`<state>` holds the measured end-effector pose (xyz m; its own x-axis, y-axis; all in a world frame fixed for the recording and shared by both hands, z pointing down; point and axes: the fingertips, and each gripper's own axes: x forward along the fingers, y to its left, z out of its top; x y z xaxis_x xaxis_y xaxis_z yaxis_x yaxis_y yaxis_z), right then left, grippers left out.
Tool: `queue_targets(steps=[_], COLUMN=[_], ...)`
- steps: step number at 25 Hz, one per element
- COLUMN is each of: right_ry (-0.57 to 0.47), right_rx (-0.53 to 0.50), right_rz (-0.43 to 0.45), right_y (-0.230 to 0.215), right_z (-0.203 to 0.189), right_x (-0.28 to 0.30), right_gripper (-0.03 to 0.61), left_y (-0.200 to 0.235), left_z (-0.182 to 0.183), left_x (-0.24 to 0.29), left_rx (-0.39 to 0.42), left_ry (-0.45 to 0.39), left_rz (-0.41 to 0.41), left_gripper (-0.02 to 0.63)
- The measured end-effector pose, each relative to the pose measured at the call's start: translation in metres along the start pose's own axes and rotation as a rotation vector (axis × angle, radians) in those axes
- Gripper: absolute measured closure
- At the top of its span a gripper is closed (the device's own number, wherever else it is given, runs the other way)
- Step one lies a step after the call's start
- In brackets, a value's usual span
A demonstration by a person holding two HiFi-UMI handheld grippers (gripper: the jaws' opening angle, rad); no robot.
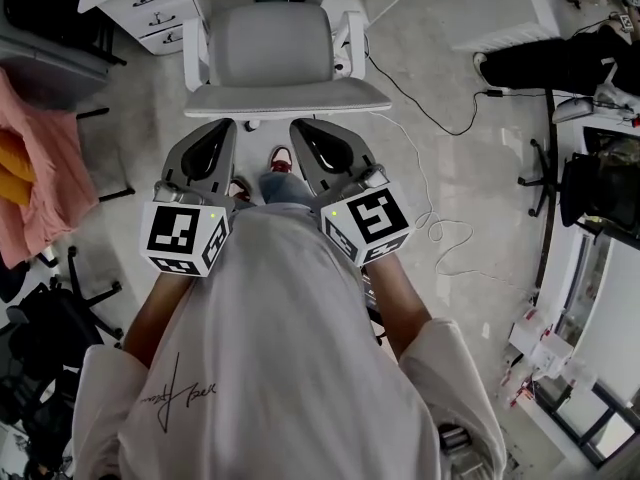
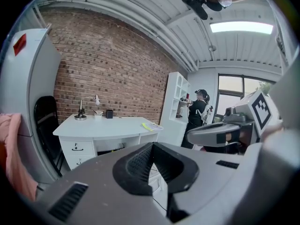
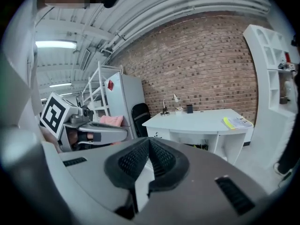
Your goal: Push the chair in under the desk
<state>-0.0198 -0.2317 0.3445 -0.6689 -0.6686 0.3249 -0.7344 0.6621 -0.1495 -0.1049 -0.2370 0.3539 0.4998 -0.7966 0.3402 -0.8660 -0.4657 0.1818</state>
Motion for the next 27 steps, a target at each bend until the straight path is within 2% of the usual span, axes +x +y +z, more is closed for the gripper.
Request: queue_targets(steps=[9,27], right_ry=[-0.010,0.001], right_rx=[0.022,0.013], right_rz=[0.061,0.086], right_y=[0.005,0.003], right_z=[0.010,0.014], right_x=[0.011,0.017], right_gripper=[0.554,0.554], left_y=[0.011,0.022], left_z=[0.009,0.014], left_x=[0.003,0.006], left_rx=[-0.008,0.003], left_ry=[-0.021,-0.031], left_rz=[-0.008,-0.022], left_gripper=[0.609,0.609])
